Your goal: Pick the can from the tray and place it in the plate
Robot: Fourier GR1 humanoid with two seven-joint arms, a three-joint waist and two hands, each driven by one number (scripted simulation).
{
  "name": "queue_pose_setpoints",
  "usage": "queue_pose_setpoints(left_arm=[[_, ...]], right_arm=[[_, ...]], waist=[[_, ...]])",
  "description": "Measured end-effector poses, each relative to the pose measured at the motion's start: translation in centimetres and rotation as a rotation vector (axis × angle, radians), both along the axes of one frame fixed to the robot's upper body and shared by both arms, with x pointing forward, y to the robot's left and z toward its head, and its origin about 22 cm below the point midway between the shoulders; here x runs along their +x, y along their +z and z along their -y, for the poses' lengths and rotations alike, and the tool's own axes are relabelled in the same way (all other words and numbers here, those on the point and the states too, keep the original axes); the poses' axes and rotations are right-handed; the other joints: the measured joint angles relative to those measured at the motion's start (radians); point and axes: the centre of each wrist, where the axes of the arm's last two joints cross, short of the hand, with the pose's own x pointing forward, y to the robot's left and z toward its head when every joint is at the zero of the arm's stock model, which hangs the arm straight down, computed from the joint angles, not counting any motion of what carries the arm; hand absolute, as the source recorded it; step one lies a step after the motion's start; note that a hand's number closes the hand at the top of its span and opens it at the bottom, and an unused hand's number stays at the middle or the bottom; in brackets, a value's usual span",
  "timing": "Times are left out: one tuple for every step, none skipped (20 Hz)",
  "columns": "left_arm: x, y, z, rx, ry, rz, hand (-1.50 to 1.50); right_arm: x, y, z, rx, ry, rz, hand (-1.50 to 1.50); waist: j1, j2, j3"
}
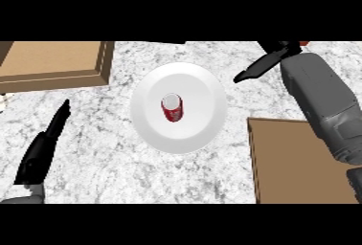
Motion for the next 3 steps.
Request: queue_pose_setpoints(left_arm=[[0.1, 0.1, 0.0, -0.002, -0.003, 0.002, 0.00], [0.1, 0.0, 0.2, -0.004, -0.008, 0.001, 0.00], [0.1, 0.0, 0.2, -0.001, -0.010, 0.003, 0.00]], right_arm=[[0.0, 0.1, 0.7, -0.007, -0.011, 0.001, -1.50], [-0.1, 0.2, 1.3, -0.010, -0.021, 0.003, -1.50], [-0.1, 0.3, 1.8, -0.013, -0.027, 0.002, -1.50]], waist=[[0.005, 0.002, 0.000], [0.007, 0.004, 0.000], [0.010, 0.005, 0.001]])
